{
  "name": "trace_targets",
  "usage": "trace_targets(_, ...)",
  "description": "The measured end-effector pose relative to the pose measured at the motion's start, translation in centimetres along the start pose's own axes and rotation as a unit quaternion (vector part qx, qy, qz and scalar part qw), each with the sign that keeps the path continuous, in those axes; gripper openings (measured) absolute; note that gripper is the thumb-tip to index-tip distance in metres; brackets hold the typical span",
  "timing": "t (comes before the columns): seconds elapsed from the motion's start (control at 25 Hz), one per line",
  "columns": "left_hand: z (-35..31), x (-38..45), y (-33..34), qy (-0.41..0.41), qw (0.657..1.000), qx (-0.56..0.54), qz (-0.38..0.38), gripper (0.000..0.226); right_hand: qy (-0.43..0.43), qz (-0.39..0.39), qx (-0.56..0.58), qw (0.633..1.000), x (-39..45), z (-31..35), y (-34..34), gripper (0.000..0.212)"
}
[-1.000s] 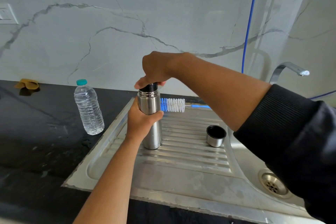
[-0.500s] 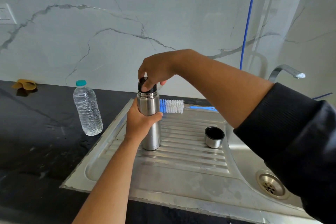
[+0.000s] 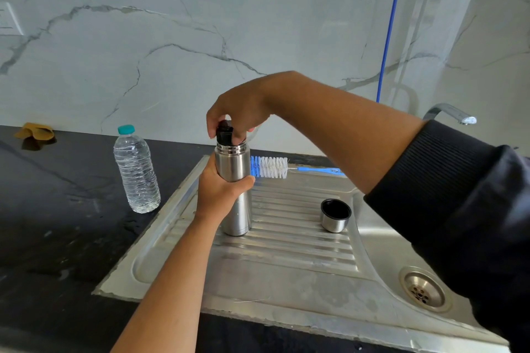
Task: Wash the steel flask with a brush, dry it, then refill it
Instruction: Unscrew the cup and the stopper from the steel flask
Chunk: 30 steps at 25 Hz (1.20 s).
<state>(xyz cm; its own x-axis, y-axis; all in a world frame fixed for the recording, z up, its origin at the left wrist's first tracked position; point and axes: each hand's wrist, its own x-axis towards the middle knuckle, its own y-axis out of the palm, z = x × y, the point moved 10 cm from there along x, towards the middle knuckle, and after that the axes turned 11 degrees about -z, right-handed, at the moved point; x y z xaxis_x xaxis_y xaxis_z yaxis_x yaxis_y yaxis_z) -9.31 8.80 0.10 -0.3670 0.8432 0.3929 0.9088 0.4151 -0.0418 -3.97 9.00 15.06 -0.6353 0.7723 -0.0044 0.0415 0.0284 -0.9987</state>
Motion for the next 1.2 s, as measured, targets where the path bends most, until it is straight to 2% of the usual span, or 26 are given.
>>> trace_targets(0.16, 0.0, -0.1, 0.2, -0.006, 1.000, 0.005, 0.001, 0.054, 0.069, -0.051, -0.077, 0.993, 0.7, -1.5, 0.6, 0.058)
trace_targets(0.32, -0.2, -0.1, -0.1, 0.001, 1.000, 0.001, -0.003, 0.047, 0.014, -0.025, -0.019, 0.999, 0.2, -0.3, 0.3, 0.036)
trace_targets(0.44, -0.3, -0.2, -0.1, -0.001, 1.000, 0.004, 0.001, 0.048, 0.001, -0.022, -0.038, 0.999, 0.3, 0.2, 0.3, 0.045)
trace_targets(0.56, -0.3, -0.2, 0.1, -0.005, 1.000, 0.005, 0.001, 0.053, 0.073, -0.064, -0.104, 0.990, 0.7, -1.5, 0.2, 0.066)
trace_targets(0.8, -0.5, -0.2, 0.0, 0.001, 1.000, 0.001, 0.007, 0.051, 0.041, -0.055, -0.013, 0.998, -0.1, -1.2, -1.1, 0.044)
trace_targets(0.88, -0.5, -0.2, 0.0, 0.005, 1.000, 0.000, 0.007, 0.051, 0.047, -0.085, 0.045, 0.994, -0.8, -1.5, -2.5, 0.040)
trace_targets(0.96, -0.6, -0.3, -0.1, 0.007, 1.000, -0.004, 0.005, 0.050, 0.077, -0.150, 0.090, 0.981, -2.4, -2.8, -3.9, 0.039)
trace_targets(1.04, -0.8, -0.4, -0.3, 0.010, 1.000, -0.007, 0.001, 0.049, 0.125, -0.237, 0.182, 0.946, -4.6, -5.4, -4.5, 0.040)
trace_targets(1.08, -0.8, -0.4, -0.4, 0.012, 1.000, -0.007, -0.001, 0.049, 0.154, -0.275, 0.262, 0.912, -5.8, -7.0, -4.0, 0.040)
trace_targets(1.2, -0.8, -0.2, -0.6, 0.014, 1.000, -0.005, -0.010, 0.049, 0.204, -0.304, 0.549, 0.751, -8.9, -11.1, 0.4, 0.036)
